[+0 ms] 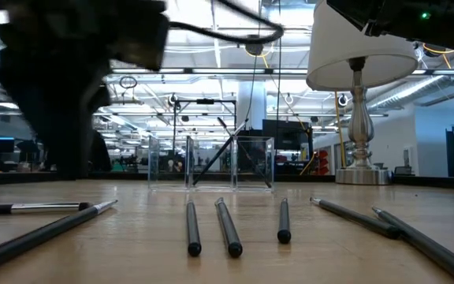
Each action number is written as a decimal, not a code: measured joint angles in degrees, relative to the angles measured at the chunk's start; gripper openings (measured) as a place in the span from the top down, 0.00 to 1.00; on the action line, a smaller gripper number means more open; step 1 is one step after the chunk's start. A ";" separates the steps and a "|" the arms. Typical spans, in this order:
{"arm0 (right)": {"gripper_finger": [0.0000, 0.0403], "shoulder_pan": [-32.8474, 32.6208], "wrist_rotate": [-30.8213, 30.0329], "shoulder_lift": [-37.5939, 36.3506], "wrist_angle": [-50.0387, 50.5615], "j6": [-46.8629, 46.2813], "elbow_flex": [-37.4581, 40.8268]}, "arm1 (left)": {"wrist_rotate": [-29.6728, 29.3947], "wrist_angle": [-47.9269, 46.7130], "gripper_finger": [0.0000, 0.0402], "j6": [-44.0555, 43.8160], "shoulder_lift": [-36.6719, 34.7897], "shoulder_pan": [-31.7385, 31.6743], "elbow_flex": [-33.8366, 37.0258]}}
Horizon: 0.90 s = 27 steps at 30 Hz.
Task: Pick & Place Makeup Supplies
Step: Put the makeup brush into the transparent organizer
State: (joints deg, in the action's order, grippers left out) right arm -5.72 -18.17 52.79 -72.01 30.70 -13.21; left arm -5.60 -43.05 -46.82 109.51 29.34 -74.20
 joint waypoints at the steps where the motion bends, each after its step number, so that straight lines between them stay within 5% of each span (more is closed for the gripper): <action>1: 0.85 0.00 0.00 -0.02 -0.01 0.00 0.00 | 0.33 1.04 0.84 0.96 -0.01 -0.63 -0.21; 12: 0.85 0.00 0.00 0.00 0.18 0.00 0.00 | 8.57 2.69 0.78 5.01 3.25 -3.71 -0.26; 27: 0.85 0.00 -0.02 0.00 0.28 0.00 0.00 | 8.30 3.28 0.78 4.32 6.03 -3.38 -0.59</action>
State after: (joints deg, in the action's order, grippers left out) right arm -5.72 -18.19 52.80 -71.72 30.70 -13.21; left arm 2.69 -39.77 -42.50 115.55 25.96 -74.78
